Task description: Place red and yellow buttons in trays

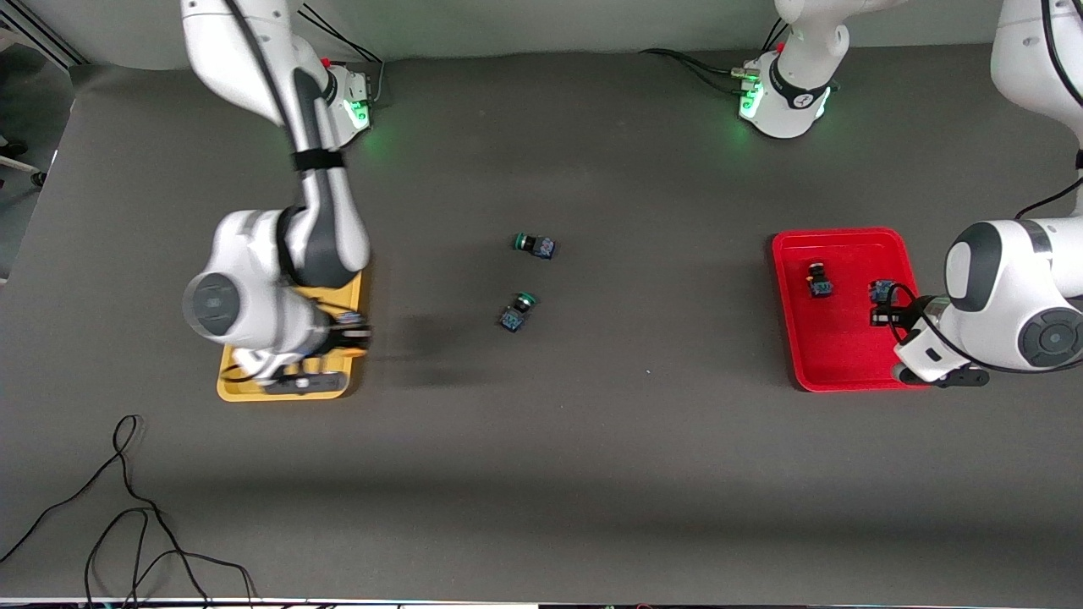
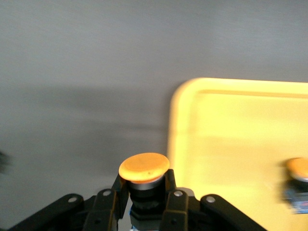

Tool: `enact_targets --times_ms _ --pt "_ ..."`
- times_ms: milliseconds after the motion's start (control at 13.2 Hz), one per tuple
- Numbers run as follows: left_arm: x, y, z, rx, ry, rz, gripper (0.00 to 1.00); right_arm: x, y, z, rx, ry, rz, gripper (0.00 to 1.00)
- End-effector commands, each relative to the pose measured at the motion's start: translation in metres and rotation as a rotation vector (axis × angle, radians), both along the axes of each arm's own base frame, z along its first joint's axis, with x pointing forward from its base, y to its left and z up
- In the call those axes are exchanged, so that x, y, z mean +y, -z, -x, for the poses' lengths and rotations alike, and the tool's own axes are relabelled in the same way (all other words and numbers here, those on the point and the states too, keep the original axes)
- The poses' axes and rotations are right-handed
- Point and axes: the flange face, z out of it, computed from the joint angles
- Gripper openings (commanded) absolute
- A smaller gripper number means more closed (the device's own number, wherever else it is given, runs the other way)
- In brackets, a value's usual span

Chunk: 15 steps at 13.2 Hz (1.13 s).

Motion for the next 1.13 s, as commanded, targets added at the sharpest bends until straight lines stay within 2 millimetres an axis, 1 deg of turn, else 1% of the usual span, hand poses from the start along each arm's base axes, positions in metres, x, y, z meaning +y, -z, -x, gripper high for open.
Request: enact_targets --times_ms 0,75,151,226,302,377,453,528,604,679,755,830,906,1057 --pt "0.001 0.029 0.021 -0.022 0.032 0.008 0.26 -0.067 0.031 0.005 0.047 -0.09 -0.011 0.05" --pt "0.0 0.034 0.02 -0.023 0.031 0.012 0.54 -0.084 0.045 0.005 0.062 -0.091 -0.009 0.05" --pt "-0.002 0.035 0.018 -0.028 0.028 0.01 0.89 -0.082 0.062 0.007 0.077 -0.077 -0.023 0.05" --pt "-0.001 0.033 0.017 -0.027 0.018 0.007 1.0 -0.078 0.076 0.008 0.093 -0.07 -0.022 0.05" --pt "-0.003 0.025 0.014 -0.03 0.017 0.002 1.0 -0.075 0.08 0.009 0.095 -0.066 -0.028 0.05" --pt "0.0 0.01 0.011 -0.029 0.014 -0.005 1.0 -0.069 0.088 0.011 0.109 -0.067 -0.026 0.07" --pt "-0.001 -0.02 0.005 -0.024 0.015 -0.017 1.0 -0.067 0.09 0.011 0.114 -0.062 -0.024 0.27" --pt "-0.003 -0.056 0.002 -0.02 0.005 -0.023 1.0 -0.066 0.091 0.011 0.115 -0.04 -0.028 0.69" --pt "-0.006 -0.093 0.001 -0.033 0.004 -0.035 1.0 -0.065 0.091 0.012 0.119 -0.034 -0.032 0.88" --pt "-0.012 -0.126 0.004 -0.058 0.011 -0.045 1.0 -0.065 0.088 0.011 0.115 -0.032 -0.036 0.93" --pt "-0.014 -0.16 0.012 -0.091 0.007 -0.053 1.0 -0.065 0.081 0.009 0.106 -0.022 -0.042 1.0" --pt "-0.02 -0.193 0.023 -0.118 -0.013 -0.025 1.0 -0.061 0.068 0.003 0.082 -0.013 -0.051 1.0" --pt "-0.027 -0.224 0.036 -0.136 -0.029 0.004 1.0 -0.059 0.053 0.001 0.092 -0.009 -0.069 1.0" --pt "-0.036 -0.276 0.059 -0.197 -0.03 -0.001 1.0 -0.059 0.007 -0.014 0.099 -0.005 -0.083 1.0"
